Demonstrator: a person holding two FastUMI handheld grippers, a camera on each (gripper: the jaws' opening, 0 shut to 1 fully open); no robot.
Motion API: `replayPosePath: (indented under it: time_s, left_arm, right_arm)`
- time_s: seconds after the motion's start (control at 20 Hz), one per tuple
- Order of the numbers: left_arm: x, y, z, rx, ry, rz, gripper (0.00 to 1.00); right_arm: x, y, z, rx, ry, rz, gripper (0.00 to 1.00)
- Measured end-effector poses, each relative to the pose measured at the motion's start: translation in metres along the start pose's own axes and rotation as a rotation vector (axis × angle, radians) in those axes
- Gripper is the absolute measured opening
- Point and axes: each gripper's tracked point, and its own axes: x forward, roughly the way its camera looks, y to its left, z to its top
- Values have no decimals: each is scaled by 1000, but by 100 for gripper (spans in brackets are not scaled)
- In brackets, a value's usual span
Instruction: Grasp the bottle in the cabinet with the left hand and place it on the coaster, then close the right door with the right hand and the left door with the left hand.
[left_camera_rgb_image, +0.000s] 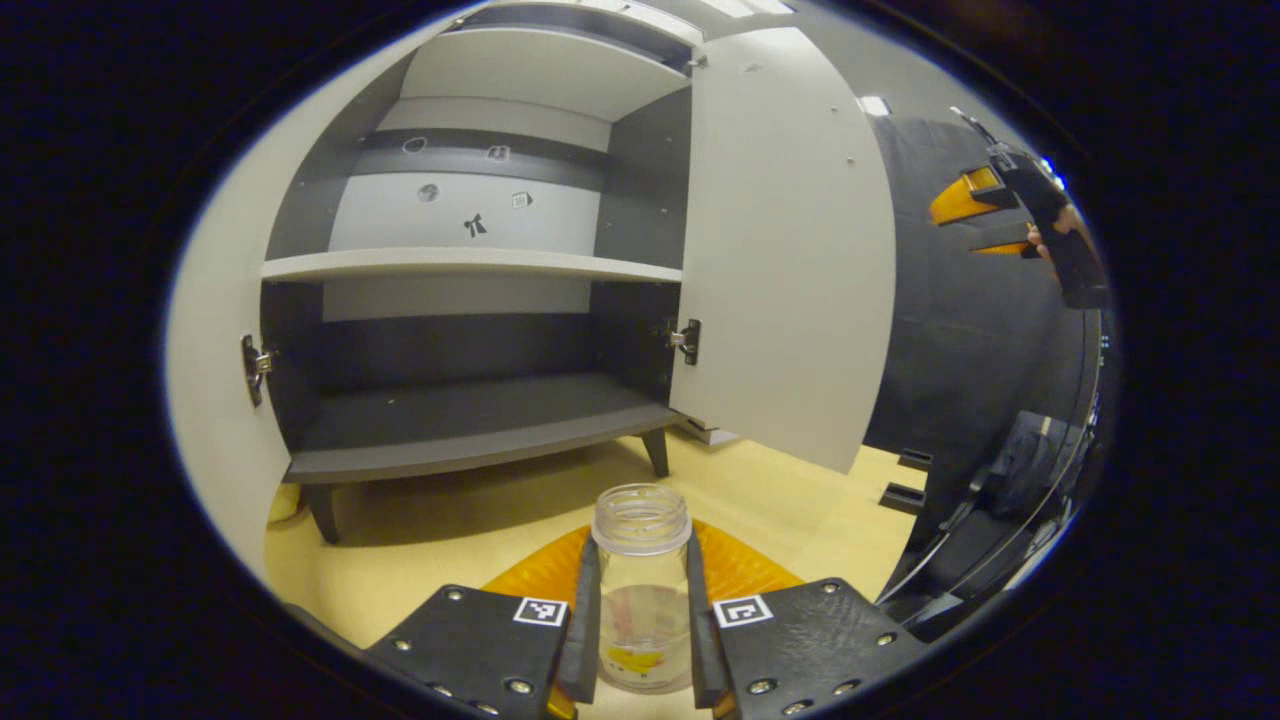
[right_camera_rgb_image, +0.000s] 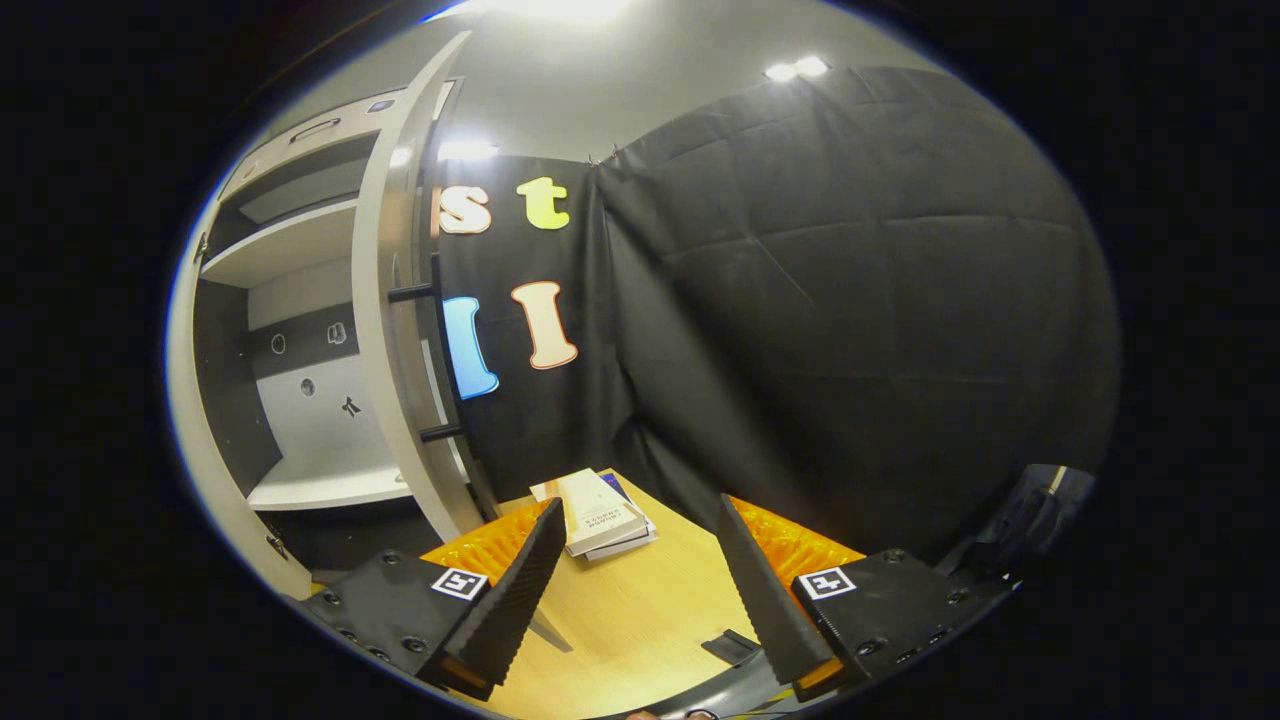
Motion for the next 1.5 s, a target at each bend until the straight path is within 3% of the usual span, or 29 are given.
replayPosePath:
  time_s: [0.25, 0.4, 0.5, 0.65, 0.8, 0.85, 1.15, 1.5]
  left_arm:
    - [-8, 1, -8, -20, 35, 29, 40]
    - [-16, -6, -15, -2, 62, 10, 45]
    - [-22, -5, -16, 13, 67, 14, 41]
    - [-26, -3, -18, -14, 85, 31, 50]
    - [-32, 4, -8, -49, 71, 47, 92]
    - [-37, 2, -5, -61, 65, 36, 95]
    - [-73, 3, 70, -42, -33, 25, 95]
    - [-105, 32, 216, 73, -240, 219, 94]
  right_arm:
    - [-5, 3, -7, 9, 9, 4, 94]
    - [-5, 1, -10, 22, 11, 1, 95]
    - [-3, 1, -10, 31, 8, -3, 94]
    - [0, 2, -9, 48, 2, -1, 94]
    - [5, 5, -10, 49, -1, 5, 95]
    - [6, 5, -10, 46, -2, 7, 95]
    - [21, -2, 2, 26, -29, 9, 94]
    - [46, 0, 39, -24, -120, 82, 97]
